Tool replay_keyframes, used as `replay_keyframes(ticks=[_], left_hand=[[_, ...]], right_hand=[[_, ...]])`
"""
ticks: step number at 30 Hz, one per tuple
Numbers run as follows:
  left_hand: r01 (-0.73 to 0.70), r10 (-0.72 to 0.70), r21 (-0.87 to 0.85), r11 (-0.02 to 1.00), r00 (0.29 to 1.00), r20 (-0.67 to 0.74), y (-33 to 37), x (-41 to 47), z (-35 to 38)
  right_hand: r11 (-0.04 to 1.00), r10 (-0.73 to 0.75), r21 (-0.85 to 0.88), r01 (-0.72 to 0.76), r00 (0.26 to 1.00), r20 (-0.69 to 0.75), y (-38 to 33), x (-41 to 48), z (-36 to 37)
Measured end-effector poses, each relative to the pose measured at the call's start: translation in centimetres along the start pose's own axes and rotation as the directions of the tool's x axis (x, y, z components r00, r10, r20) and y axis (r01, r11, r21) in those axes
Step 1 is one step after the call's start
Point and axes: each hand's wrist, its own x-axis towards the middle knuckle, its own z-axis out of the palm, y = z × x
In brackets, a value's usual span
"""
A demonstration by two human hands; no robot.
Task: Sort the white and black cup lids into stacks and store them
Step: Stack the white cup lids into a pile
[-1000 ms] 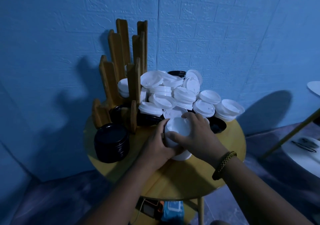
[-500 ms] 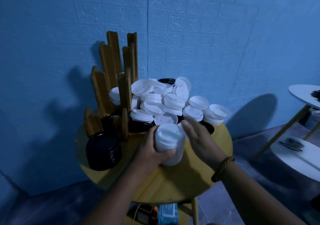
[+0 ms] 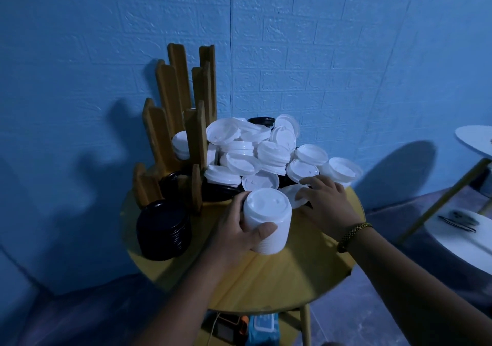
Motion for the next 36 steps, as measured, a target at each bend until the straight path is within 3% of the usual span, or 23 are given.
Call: replay_keyframes(ticks=[2, 4, 6, 8, 9, 11, 13, 14, 16, 19, 23, 25, 30, 36], left_hand=[[0.002, -0.002, -0.009, 1.0, 1.0, -0.004, 0.0, 0.0, 0.0], [0.003, -0.004, -0.018, 1.0, 1.0, -0.004, 0.2, 0.0, 0.1], [0.003, -0.003, -0.028, 1.0, 1.0, -0.004, 0.3, 0.0, 0.2], [0.003, -0.003, -0.046, 0.999, 1.0, -0.013, 0.4, 0.0, 0.2], [0.0, -0.001, -0.052, 0.999, 1.0, -0.019, 0.5, 0.0, 0.2], [-0.002, 0.001, -0.058, 0.998, 1.0, -0.023, 0.6, -0.1, 0.2], [0.002, -0.003, -0.055, 0.998, 1.0, -0.023, 0.6, -0.2, 0.2], [0.003, -0.004, -0.047, 0.999, 1.0, -0.023, 0.6, -0.2, 0.2], [0.001, -0.002, -0.026, 1.0, 1.0, -0.022, 0.5, -0.2, 0.1], [0.011, -0.011, -0.011, 1.0, 1.0, -0.01, 0.5, -0.3, 0.2], [0.018, -0.018, -0.04, 0.999, 1.0, -0.013, 0.6, -0.3, 0.2], [0.012, -0.013, -0.035, 0.999, 1.0, -0.015, 0.4, -0.2, 0.3], [0.012, -0.012, 0.028, 1.0, 1.0, 0.006, -0.1, -0.1, 0.1], [-0.001, 0.006, 0.1, 0.995, 0.999, -0.043, 0.6, -0.1, 0.4]], right_hand=[[0.997, -0.009, 0.082, 0.013, 0.999, -0.044, 0.5, 0.0, -0.4], [0.962, 0.03, 0.273, 0.001, 0.994, -0.109, 0.7, -0.4, -1.3], [0.853, 0.138, 0.519, -0.059, 0.984, -0.115, 0.6, -0.8, -2.3], [0.604, 0.268, 0.79, -0.107, 0.96, -0.075, 0.2, -1.1, -3.2], [0.39, 0.309, 0.914, -0.116, 0.951, -0.011, -0.3, -1.2, -3.5], [0.014, 0.288, 0.991, -0.135, 0.949, 0.126, -1.5, -1.4, -4.0], [-0.148, 0.228, 0.973, -0.176, 0.951, 0.207, -2.6, -1.5, -4.0], [-0.167, 0.204, 0.965, -0.2, 0.951, 0.232, -3.0, -1.6, -3.9], [-0.101, 0.204, 0.967, -0.233, 0.947, 0.249, -4.0, -1.9, -4.0], [0.312, 0.231, 0.916, -0.253, 0.955, 0.186, -5.1, -2.2, -3.7], [0.596, 0.281, 0.771, -0.226, 0.958, 0.063, -6.4, -2.4, -2.7], [0.641, 0.274, 0.743, -0.192, 0.962, 0.012, -6.8, -2.5, -2.5], [0.608, 0.06, 0.794, 0.001, 0.997, -0.047, -7.9, -2.8, -2.5], [0.694, -0.073, 0.72, -0.007, 0.994, 0.08, -6.9, -3.4, -2.9]])
